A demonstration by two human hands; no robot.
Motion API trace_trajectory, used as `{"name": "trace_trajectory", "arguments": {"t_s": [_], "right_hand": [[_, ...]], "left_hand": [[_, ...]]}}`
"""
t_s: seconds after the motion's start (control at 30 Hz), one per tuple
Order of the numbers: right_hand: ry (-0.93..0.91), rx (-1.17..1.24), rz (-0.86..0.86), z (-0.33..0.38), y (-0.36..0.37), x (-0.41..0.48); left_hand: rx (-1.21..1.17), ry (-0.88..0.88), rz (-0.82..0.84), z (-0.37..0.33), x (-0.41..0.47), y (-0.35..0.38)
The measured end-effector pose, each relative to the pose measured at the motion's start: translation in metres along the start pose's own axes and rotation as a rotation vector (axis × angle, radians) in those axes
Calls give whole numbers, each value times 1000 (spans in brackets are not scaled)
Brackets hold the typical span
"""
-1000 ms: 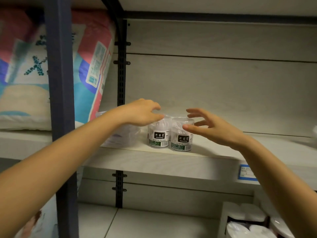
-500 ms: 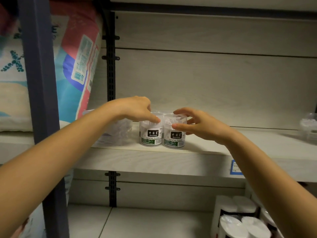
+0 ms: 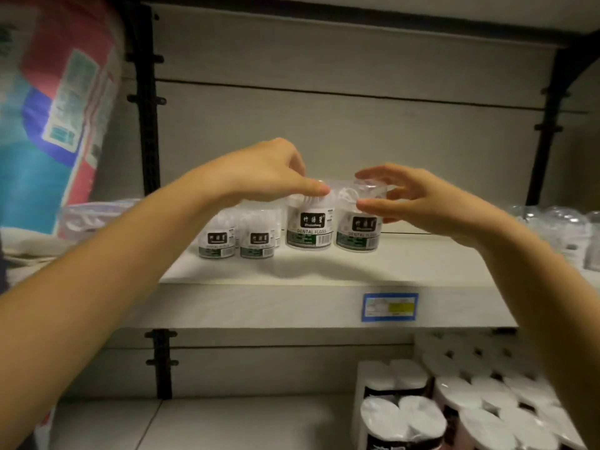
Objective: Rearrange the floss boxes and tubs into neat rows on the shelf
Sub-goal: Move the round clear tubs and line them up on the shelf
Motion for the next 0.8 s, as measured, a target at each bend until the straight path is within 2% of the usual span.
{"name": "trace_trajectory", "arguments": {"t_s": [0.27, 0.5, 0.67, 0.8], "right_hand": [[37, -11, 73, -67, -38, -22], [12, 37, 126, -103, -49, -29], [-57, -103, 130, -101, -55, -34], [-182, -234, 23, -85, -73, -40]], "left_hand": [[-73, -43, 68, -50, 26, 67], [-128, -77, 97, -67, 28, 96], [20, -44, 64, -74, 24, 95], [117, 72, -12, -81, 12, 85]]}}
Point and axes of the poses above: each hand's wrist, its own x-axis towards the middle knuckle, its own y-axis out of the palm, z = x × y, the point moved 8 cm from there along x, towards the middle knuckle, and after that the axes turned 4 degrees about x, right-handed, at the moved point
